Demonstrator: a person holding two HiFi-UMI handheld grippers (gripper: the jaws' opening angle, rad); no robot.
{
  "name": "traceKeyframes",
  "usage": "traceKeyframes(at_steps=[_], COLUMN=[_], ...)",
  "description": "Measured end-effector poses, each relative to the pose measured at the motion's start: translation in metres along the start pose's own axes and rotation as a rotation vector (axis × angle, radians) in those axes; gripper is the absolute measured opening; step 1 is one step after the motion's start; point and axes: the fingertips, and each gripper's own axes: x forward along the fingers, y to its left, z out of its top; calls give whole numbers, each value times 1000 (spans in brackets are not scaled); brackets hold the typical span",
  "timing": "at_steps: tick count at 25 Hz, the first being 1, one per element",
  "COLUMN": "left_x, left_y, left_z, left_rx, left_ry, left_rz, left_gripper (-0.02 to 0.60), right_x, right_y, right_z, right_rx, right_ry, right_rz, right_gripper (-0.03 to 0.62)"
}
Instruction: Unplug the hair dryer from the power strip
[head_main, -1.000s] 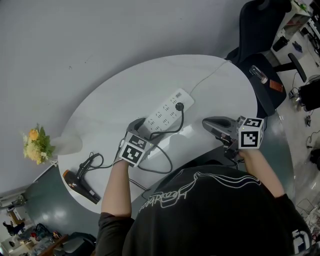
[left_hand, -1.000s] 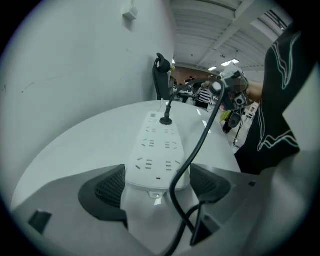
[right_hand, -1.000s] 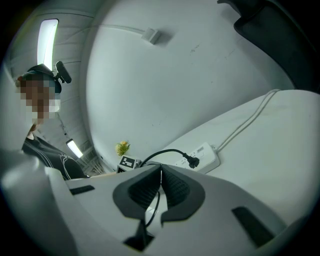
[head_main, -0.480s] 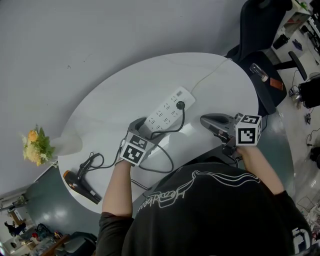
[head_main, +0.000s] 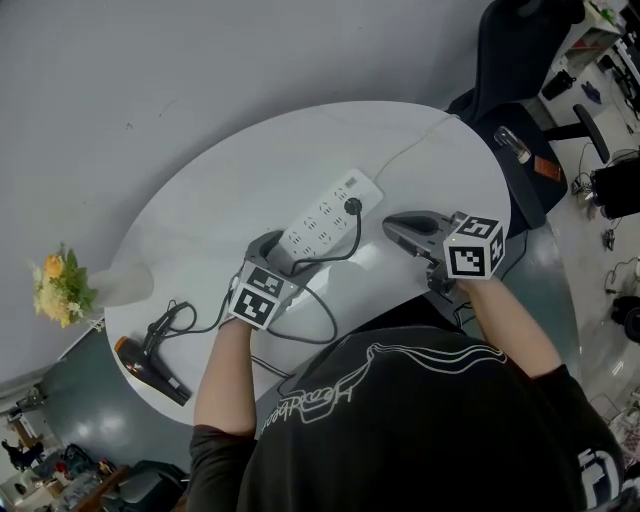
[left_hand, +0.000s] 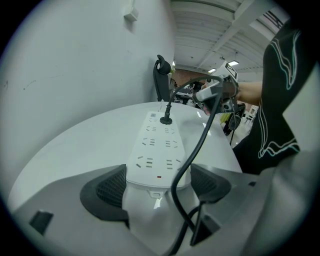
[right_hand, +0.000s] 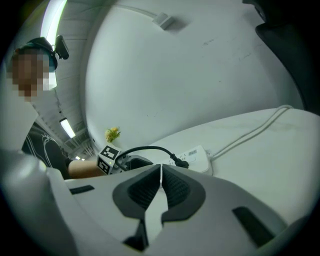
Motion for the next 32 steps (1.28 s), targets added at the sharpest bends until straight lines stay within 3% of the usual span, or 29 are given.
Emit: traceKeyframes(at_steps=[9, 11, 12, 16, 20, 24, 32], left_x=[0, 1, 2, 2, 1, 1, 2], left_y=[0, -1, -1, 0, 2, 1, 2], left_z=[1, 1, 2, 2, 0, -1, -1], left_rx=[0, 1, 2, 3, 9, 6, -3], left_ry=[14, 13, 12, 5, 0, 6, 0], left_rz=[2, 2, 2, 1, 9, 10, 16], left_gripper=[382, 382, 382, 382, 382, 382, 382], right_x=[38, 44, 47, 59, 72, 76, 80], right_y=[-16, -18, -19, -22, -21, -22, -22], right_z=[7, 8, 9, 15, 13, 13, 14], right_rx=[-200, -237, -270, -454, -592, -642, -684], right_ry=[116, 138, 147, 163, 196, 187, 171], right_rz=[-27, -34, -41, -97, -116, -152, -187], right_gripper=[7, 101, 112, 71, 79, 33, 29])
